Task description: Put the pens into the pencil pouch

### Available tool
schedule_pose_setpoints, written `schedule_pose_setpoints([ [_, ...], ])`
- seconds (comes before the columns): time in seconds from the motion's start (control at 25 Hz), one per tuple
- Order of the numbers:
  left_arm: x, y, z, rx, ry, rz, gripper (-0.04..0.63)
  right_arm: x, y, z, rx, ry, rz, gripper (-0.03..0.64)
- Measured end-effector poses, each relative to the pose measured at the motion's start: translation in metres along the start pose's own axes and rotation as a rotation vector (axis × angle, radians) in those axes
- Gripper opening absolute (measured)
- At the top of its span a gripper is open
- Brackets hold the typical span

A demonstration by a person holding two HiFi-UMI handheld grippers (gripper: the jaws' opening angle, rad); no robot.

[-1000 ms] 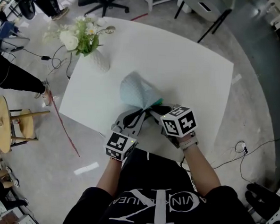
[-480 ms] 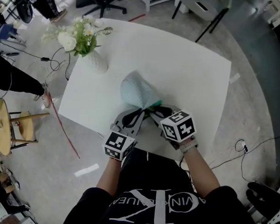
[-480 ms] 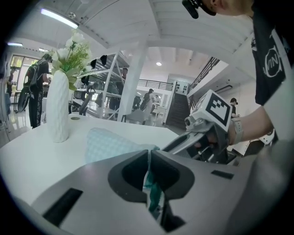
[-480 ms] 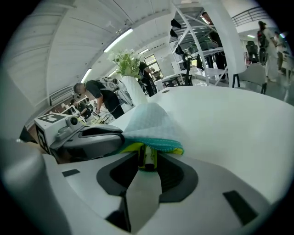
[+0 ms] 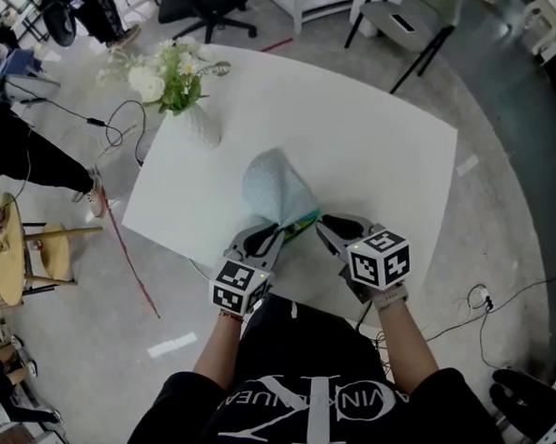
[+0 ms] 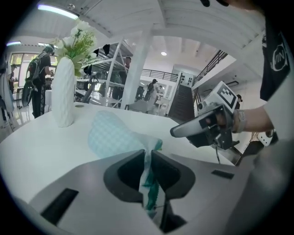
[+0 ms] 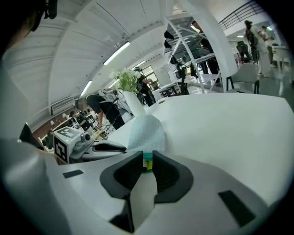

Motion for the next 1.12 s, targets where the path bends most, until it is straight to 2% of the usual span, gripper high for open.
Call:
schedule_pose_setpoints([
  [0.24,-0.006,0.005,0.008,-0.064,0.026,0.016,0.159,-0.004,-0.008,-0.001,-0.008,0.017,-0.064,0.033],
  [0.4,-0.021,0.0,0.018,-0.094,-0.004,-0.02,0.17,-0.009,-0.018,0.0,-0.023,0.028,-0.139,0.009],
  [0.48,-0.031,-0.004,0.025,-0.094,-0.032,-0.051,0.151,-0.013,-0.024,0.001,-0.032,0.029,-0.174,0.009],
  [0.6,-0.046,-0.012,0.036,-0.087,-0.097,-0.105,0.057,-0.02,-0.032,0.003,-0.061,0.035,-0.215,0.009],
  [0.68,-0.057,-0.019,0.043,-0.077,-0.138,-0.147,0.019,-0.025,-0.038,0.006,-0.09,0.043,-0.235,0.009],
  [1.12,-0.104,-0.067,0.061,-0.054,-0.263,-0.353,0.005,-0.043,-0.073,0.033,-0.28,0.046,-0.343,0.009],
])
Point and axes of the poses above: the fingertips, and each gripper's own axes: x forward along the fingers, z to its left, y out of its underside, the point moved 8 cm from there along -x, backward along the fingers, and after that the axes turned 11 degrees about -y, right-handed, at the moved point
